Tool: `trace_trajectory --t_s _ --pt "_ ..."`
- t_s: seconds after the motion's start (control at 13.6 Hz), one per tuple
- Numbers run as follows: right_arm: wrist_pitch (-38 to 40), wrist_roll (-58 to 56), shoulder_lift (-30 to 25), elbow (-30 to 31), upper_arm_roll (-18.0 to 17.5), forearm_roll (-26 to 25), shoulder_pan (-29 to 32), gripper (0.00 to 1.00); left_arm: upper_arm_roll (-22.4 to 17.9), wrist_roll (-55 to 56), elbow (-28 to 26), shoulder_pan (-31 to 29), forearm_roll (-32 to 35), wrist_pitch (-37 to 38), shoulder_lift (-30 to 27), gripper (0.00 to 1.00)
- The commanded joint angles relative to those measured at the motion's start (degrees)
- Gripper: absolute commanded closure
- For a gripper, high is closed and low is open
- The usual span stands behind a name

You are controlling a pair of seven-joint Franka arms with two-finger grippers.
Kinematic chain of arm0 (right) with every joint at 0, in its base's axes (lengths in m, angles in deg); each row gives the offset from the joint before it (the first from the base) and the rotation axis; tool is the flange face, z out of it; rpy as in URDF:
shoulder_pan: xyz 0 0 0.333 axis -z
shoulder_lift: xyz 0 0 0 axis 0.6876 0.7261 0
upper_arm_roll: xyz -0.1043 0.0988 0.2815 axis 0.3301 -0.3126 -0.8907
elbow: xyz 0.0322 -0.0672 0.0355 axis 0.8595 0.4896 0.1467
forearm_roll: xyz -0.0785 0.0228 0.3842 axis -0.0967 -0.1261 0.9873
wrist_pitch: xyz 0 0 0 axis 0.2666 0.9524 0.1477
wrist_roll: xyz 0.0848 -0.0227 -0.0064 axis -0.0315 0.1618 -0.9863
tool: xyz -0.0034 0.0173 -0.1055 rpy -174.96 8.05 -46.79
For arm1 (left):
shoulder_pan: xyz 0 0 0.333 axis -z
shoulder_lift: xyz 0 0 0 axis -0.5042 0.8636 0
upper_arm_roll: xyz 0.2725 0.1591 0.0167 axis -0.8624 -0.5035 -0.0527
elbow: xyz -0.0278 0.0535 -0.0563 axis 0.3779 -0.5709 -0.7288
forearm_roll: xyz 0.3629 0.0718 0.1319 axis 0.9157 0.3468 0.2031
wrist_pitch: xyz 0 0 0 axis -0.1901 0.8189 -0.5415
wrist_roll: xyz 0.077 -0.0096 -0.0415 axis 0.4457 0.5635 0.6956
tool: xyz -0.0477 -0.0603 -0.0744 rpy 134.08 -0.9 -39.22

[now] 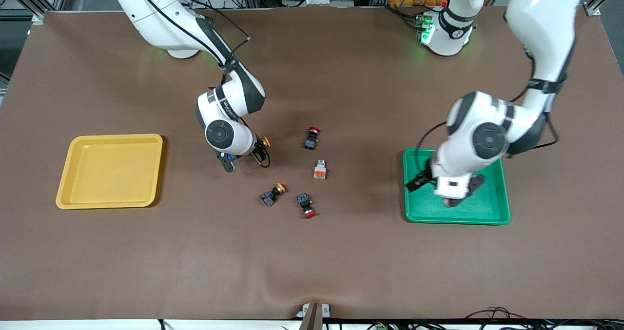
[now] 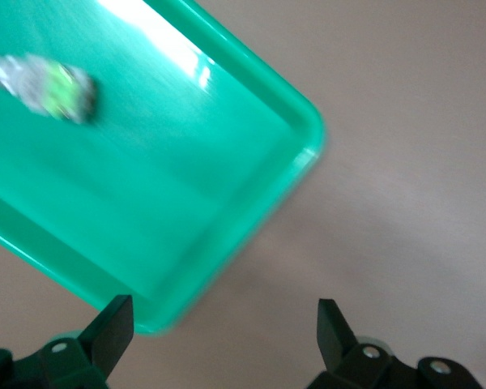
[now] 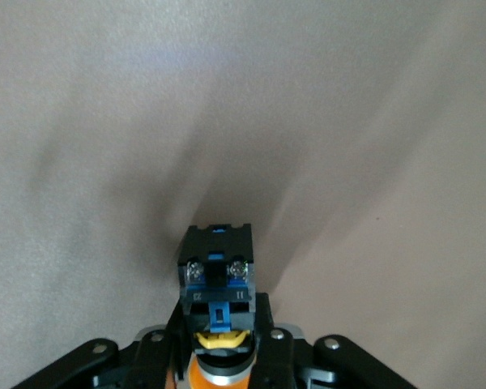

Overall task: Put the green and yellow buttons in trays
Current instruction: 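Carry the yellow-cap button to the yellow tray while the left gripper reaches orange button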

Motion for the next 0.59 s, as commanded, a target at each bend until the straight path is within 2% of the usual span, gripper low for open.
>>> trace_trajectory --t_s 0.0,0.22,0.44,0.52 --pt "4.02 -1.05 -1.84 -0.94 -0.23 0.38 2.99 1.0 -0.19 13.16 8.3 5.65 0.72 0.14 7.75 0.0" --pt "16.58 -18.05 -2.02 -5.08 0.03 0.55 8.17 1.0 -0.89 26.81 10.07 10.76 1.42 -1.26 11.28 0.0" --pt "24.24 -35.28 -4.03 -5.08 0.9 0.55 14.94 1.0 -0.98 34.72 10.07 14.8 1.42 -1.27 12.25 0.0" --pt "26.0 -40.3 -4.3 -5.08 2.3 0.38 16.27 1.0 -1.5 36.57 10.16 16.38 1.42 -1.35 12.43 0.0"
